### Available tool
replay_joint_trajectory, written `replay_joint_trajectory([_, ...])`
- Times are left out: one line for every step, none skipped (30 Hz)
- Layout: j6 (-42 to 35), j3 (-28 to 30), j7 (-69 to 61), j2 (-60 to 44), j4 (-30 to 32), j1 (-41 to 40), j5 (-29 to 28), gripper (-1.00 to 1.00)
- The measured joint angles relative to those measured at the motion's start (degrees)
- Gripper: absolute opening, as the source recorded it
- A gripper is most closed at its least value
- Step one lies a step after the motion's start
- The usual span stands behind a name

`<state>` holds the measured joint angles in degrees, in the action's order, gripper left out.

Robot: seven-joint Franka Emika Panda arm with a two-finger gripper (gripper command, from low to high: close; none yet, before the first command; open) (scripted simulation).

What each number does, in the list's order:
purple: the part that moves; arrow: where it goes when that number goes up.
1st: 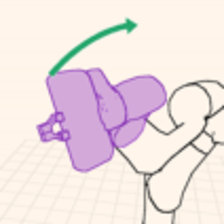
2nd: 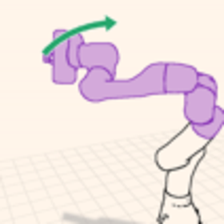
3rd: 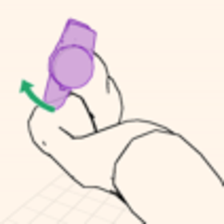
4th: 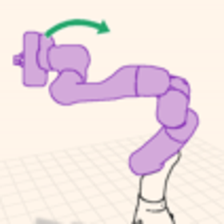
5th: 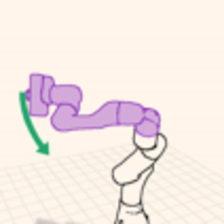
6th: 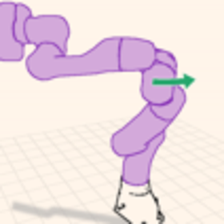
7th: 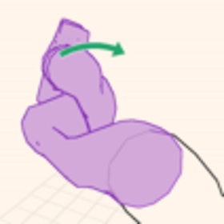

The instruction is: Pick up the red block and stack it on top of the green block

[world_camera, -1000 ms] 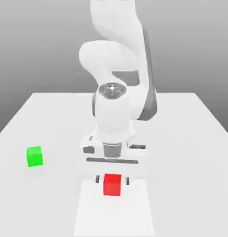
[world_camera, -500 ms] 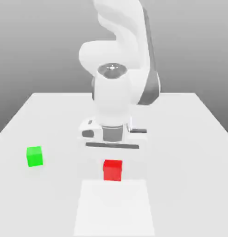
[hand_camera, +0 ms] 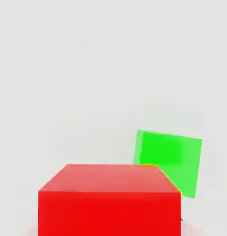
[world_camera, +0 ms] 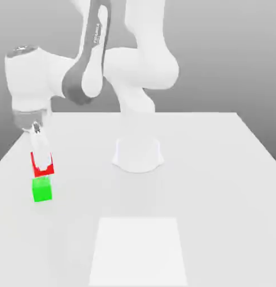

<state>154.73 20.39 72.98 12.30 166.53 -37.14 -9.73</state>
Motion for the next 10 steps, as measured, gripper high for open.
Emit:
replay_joint_trajectory([1.5, 0.5, -0.4, -1.5, -0.1, 0.1, 0.8, -1.0])
replay_joint_trajectory([3.2, 0.9, -1.0, -3.3, -0.1, 0.5, 1.9, -1.0])
replay_joint_trajectory([5.0, 1.2, -2.0, -5.2, -0.2, 1.0, 3.3, -1.0])
replay_joint_trajectory([6.9, 1.3, -3.1, -7.3, -0.2, 1.5, 5.0, -1.0])
replay_joint_trajectory([8.8, 1.2, -4.6, -9.3, -0.3, 2.0, 7.1, -1.0])
replay_joint_trajectory([10.7, 0.8, -6.3, -11.4, -0.3, 2.2, 9.6, -1.0])
replay_joint_trajectory([12.4, -0.1, -8.0, -13.3, -0.4, 2.1, 12.1, 1.0])
replay_joint_trajectory([12.4, -0.1, -8.0, -13.3, -0.4, 2.5, 12.1, 1.0])
replay_joint_trajectory([12.4, -0.1, -8.0, -13.3, -0.4, 2.6, 12.1, 1.0])
replay_joint_trajectory([12.4, -0.1, -8.0, -13.3, -0.4, 2.6, 12.1, 1.0])
